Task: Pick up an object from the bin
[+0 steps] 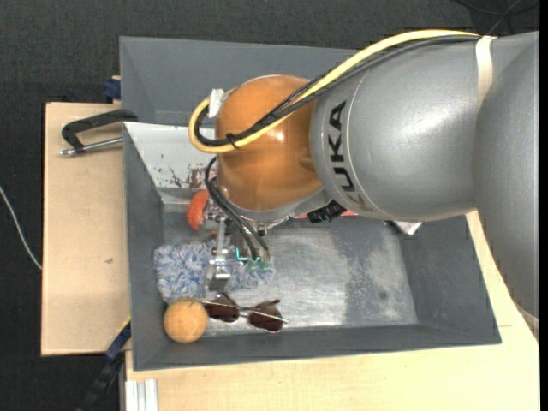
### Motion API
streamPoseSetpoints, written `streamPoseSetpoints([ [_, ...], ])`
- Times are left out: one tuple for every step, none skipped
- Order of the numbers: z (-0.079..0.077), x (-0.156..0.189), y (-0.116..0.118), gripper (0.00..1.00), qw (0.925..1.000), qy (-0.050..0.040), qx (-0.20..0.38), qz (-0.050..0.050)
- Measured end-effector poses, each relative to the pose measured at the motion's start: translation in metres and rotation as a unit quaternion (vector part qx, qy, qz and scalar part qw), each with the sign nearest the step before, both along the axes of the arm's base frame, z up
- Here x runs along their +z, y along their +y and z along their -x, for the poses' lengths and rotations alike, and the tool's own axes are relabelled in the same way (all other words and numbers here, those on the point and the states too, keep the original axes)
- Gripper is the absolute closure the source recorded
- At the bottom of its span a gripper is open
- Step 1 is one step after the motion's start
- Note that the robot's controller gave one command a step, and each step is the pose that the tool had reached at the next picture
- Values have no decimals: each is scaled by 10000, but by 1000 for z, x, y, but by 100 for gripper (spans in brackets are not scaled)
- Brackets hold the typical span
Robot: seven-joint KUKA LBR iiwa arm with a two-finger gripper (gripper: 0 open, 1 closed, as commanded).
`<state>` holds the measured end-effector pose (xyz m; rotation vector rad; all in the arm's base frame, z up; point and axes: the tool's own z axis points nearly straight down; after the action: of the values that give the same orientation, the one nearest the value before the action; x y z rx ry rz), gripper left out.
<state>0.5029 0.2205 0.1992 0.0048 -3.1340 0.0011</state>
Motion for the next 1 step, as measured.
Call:
streamPoseSetpoints([
  [-2,4,-1,0,10000,-37,-14,-10],
])
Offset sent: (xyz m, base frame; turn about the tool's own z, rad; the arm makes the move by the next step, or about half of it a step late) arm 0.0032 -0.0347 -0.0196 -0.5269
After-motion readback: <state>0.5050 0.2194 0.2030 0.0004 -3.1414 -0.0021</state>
